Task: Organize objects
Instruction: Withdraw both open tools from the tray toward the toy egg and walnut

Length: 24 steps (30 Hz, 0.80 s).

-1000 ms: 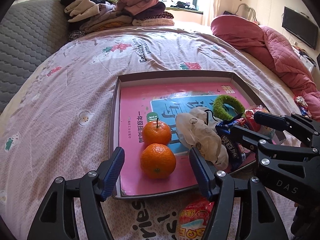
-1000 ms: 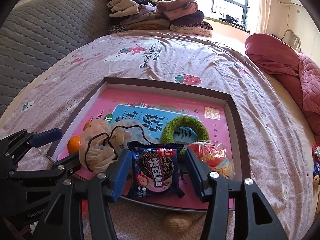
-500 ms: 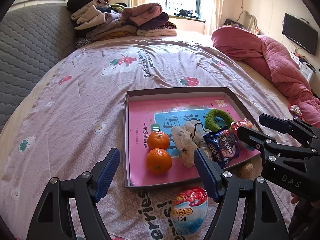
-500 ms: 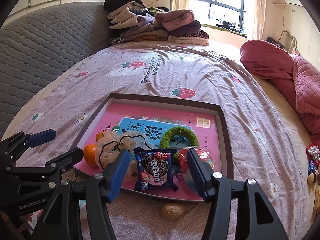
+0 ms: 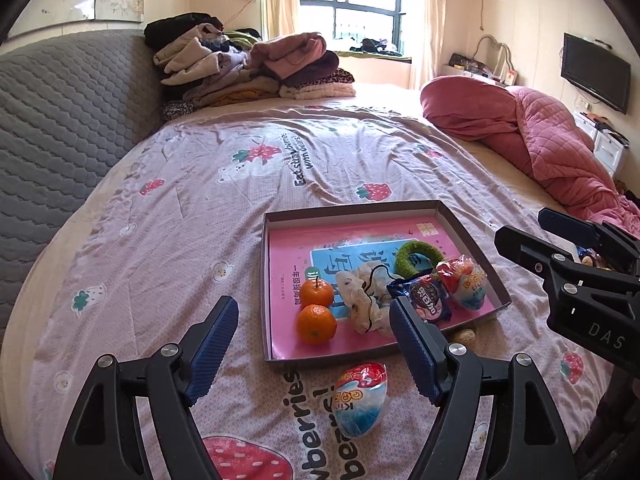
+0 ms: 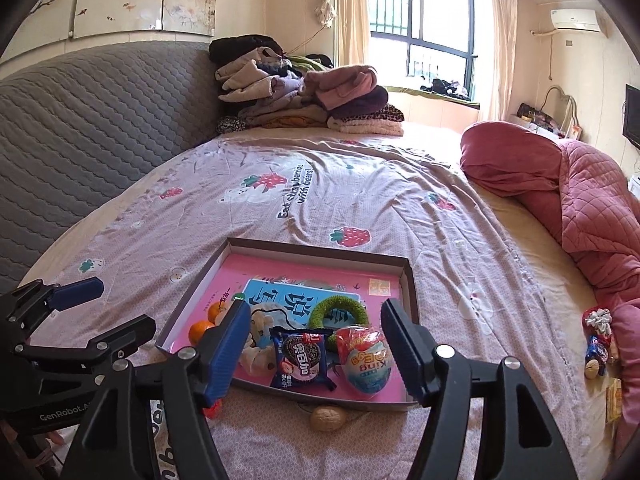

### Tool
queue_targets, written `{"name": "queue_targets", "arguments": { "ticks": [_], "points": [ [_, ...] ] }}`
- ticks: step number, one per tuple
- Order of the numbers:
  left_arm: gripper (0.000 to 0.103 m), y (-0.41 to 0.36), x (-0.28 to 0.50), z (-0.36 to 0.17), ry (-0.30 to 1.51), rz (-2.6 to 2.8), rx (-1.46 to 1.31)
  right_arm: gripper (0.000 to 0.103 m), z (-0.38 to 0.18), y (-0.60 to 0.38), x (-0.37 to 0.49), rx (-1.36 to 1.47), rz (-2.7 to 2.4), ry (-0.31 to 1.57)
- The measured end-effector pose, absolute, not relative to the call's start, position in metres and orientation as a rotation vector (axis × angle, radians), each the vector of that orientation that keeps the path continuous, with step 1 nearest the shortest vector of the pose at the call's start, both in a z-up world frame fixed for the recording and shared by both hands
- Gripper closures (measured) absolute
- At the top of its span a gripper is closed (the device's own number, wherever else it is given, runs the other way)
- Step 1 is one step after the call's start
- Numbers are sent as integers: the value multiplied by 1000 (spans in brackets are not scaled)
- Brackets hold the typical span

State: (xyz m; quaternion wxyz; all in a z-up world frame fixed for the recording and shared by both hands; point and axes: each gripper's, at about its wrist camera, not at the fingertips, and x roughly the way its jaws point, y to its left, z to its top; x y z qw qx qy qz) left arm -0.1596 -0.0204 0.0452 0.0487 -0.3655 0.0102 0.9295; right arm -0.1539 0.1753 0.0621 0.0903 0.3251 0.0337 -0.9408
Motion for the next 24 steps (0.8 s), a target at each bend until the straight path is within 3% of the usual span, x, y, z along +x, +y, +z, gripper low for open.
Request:
{"name": "queue_targets", "arguments": {
  "ticks": [24],
  "points": [
    [24, -12, -87, 78, 104, 2920, -988, 33, 84, 181, -81, 847, -2792, 91]
  ]
}}
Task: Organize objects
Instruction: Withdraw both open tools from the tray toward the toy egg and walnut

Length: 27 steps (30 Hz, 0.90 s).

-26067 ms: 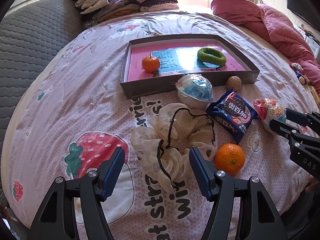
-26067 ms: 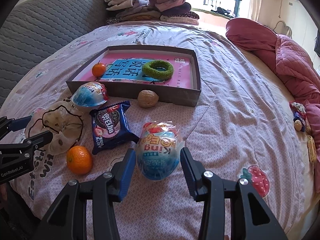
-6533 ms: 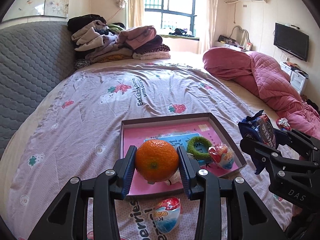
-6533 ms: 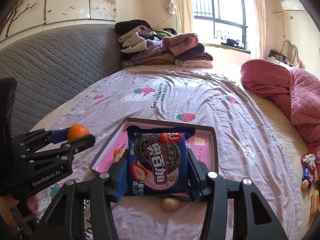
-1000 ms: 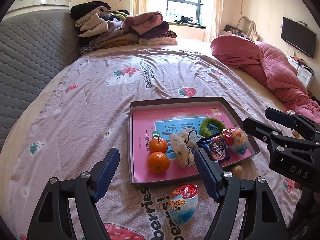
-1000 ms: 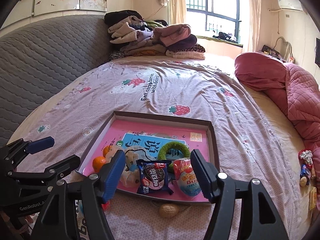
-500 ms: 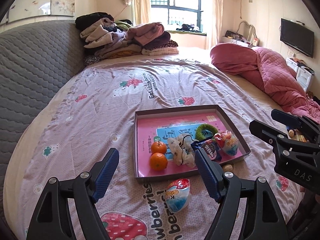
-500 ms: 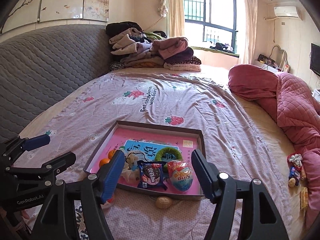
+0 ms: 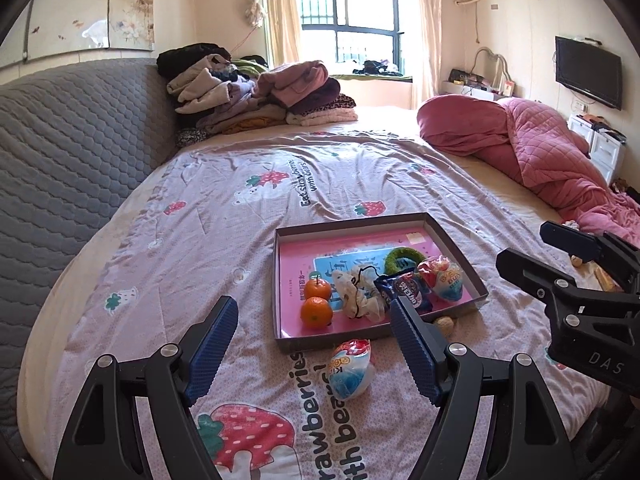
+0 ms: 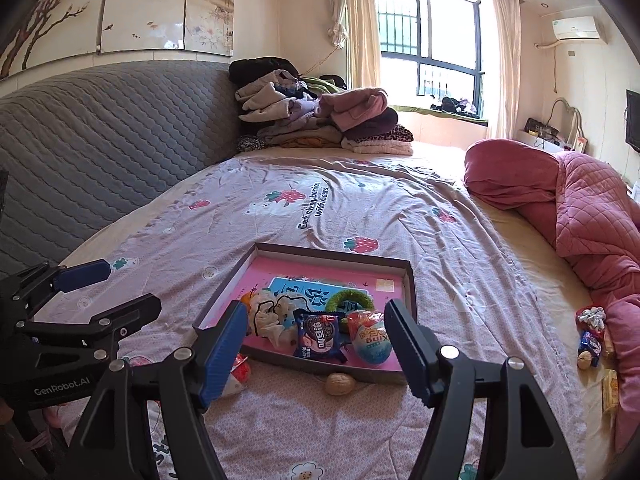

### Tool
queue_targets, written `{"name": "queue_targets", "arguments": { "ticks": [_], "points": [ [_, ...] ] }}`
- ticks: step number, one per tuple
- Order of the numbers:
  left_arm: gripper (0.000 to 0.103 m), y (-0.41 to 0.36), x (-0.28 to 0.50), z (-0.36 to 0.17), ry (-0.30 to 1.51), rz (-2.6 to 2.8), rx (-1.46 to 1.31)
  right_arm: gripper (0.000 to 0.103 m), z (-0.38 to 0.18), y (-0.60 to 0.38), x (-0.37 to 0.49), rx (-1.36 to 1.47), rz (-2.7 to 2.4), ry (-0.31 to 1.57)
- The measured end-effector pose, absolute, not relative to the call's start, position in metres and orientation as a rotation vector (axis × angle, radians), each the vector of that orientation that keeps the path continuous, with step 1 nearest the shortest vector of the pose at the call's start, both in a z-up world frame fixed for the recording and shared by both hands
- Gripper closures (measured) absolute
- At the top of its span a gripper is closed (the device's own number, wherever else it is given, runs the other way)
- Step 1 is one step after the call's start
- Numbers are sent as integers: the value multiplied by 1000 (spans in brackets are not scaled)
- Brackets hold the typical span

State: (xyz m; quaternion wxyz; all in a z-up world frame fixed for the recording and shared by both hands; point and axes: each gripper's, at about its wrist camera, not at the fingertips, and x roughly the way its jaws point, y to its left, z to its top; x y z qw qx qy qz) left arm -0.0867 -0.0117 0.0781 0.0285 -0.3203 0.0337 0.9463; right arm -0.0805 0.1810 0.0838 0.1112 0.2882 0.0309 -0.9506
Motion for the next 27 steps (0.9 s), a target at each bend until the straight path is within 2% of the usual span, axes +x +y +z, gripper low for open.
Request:
{"name": "queue_targets", "arguments": {
  "ticks": [13, 27],
  "points": [
    [24, -8, -53, 71, 64, 2888, -1006, 31, 79, 195, -52, 882, -2853, 98],
    [24, 6, -47, 12, 85, 2813, -1156, 31, 15, 210, -46, 1065, -2826, 117]
  ]
}}
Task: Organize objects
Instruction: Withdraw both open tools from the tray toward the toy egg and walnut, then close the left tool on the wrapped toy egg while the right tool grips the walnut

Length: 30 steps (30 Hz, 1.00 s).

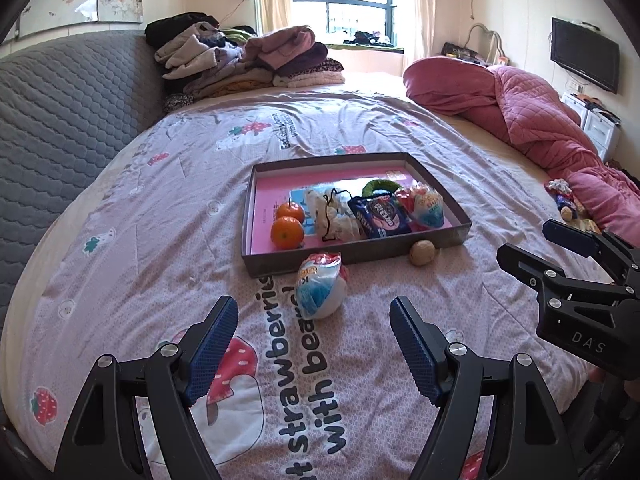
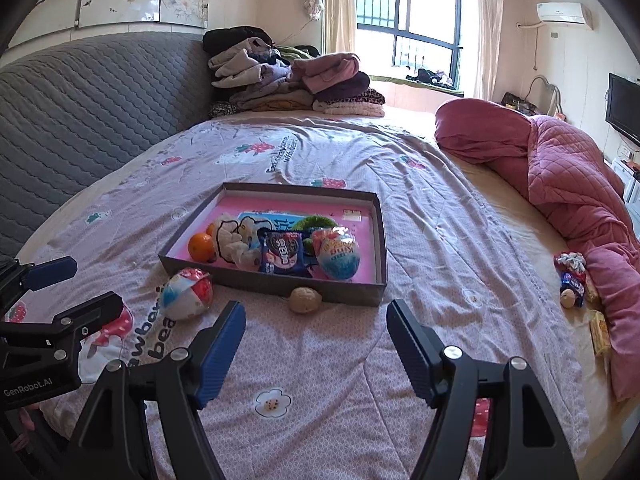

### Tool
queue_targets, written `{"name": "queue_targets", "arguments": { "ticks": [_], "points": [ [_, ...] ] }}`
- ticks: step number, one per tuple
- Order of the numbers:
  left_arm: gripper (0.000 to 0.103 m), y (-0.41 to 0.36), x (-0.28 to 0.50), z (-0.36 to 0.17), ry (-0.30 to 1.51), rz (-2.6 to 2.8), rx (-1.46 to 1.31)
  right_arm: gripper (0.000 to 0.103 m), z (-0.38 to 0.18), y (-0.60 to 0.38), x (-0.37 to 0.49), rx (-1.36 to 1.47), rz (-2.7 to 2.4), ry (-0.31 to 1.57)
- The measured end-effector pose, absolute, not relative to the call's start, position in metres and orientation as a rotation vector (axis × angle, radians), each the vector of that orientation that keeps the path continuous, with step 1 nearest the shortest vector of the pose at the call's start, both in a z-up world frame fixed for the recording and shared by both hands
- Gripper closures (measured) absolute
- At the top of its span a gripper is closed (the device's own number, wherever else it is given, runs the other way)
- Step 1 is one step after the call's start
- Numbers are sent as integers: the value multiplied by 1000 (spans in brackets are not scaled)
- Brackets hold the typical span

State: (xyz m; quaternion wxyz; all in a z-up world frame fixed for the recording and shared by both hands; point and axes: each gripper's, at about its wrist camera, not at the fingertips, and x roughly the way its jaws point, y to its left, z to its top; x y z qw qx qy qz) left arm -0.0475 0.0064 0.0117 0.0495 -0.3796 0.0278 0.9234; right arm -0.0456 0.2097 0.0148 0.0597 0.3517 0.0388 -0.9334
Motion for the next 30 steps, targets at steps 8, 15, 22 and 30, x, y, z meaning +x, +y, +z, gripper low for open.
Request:
{"name": "queue_targets", "arguments": {
  "ticks": [8, 15, 22, 30],
  "points": [
    [24, 11, -55, -30, 115, 2769, -1260, 31, -21, 208, -53, 1162, -2787, 122],
    [24, 8, -68, -47, 85, 2754, -1298, 31, -39, 207, -67, 1212, -2759, 91],
    [24, 7, -84, -62, 60, 2738, -1327, 30, -55, 208, -91, 1277, -2755, 90],
    [24, 6, -106, -75, 49, 2719, -1339, 31, -72, 208, -124, 1320, -2746, 46]
  ]
}}
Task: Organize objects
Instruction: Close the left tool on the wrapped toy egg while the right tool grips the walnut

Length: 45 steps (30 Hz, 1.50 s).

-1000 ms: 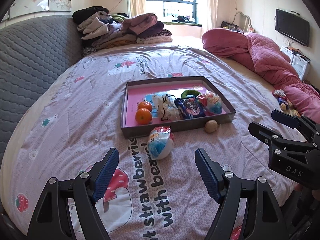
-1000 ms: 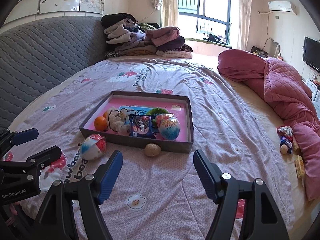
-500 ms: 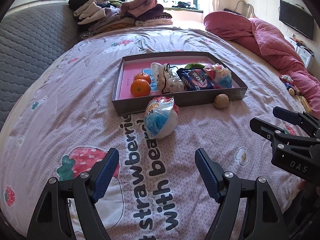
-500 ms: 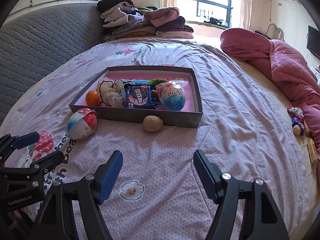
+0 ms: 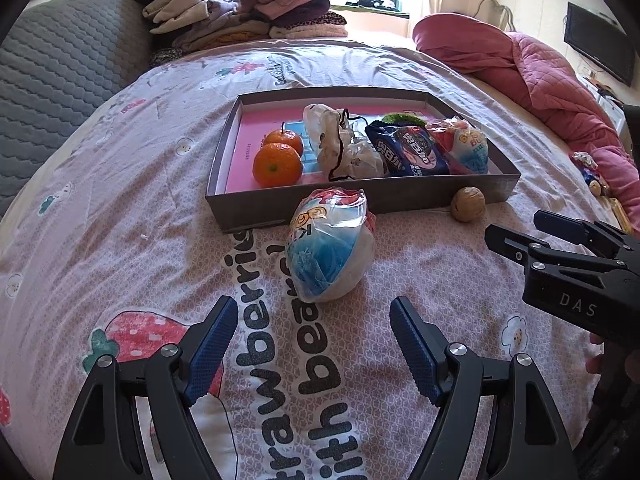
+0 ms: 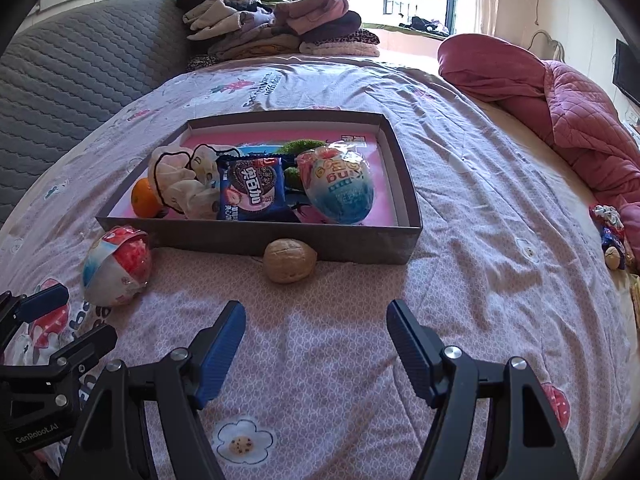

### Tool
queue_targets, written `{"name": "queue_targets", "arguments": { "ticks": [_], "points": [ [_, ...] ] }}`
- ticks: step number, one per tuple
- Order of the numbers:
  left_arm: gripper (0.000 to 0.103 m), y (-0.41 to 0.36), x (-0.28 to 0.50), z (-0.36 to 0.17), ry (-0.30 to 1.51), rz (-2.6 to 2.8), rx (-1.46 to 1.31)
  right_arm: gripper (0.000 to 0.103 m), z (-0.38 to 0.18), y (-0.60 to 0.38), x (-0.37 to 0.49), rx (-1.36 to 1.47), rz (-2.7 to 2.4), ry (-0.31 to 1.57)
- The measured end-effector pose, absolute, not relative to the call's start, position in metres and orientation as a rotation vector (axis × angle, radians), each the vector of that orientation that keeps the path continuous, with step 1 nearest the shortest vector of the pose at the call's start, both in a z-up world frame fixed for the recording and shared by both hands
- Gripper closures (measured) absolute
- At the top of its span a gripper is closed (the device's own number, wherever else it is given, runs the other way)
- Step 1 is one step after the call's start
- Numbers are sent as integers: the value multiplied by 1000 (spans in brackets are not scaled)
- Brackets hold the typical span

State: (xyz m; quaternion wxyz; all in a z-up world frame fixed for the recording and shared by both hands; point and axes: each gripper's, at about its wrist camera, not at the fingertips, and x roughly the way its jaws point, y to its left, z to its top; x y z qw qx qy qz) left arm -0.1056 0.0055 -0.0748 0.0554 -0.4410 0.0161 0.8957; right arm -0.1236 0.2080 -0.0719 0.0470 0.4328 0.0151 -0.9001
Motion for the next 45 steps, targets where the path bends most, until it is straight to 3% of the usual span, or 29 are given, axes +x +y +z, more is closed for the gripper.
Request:
{"name": "queue_targets", "arguments": {
  "ticks": [9, 23, 27, 31, 35, 45],
  "points": [
    [24, 8, -130, -88, 54, 2703, -1356, 31, -81, 204, -150, 1317, -2758, 77],
    [23, 2, -162, -94, -10, 2739, -1327, 31, -91, 201, -171, 1303, -2748, -24],
    [29, -3, -167, -95, -60, 2727, -1321, 37, -95, 196, -173, 1323, -2755, 11],
    [51, -3, -168, -95, -77, 2712, -1314, 47, -96, 198, -171, 1338, -2771, 10],
    [51, -1, -166, -96, -78, 2707, -1310, 67, -96, 206, -169, 1337, -2775, -30],
    [51, 3, -154, -81, -56, 2725, -1271, 67, -81, 203, -154, 1257, -2743, -33]
  ]
}}
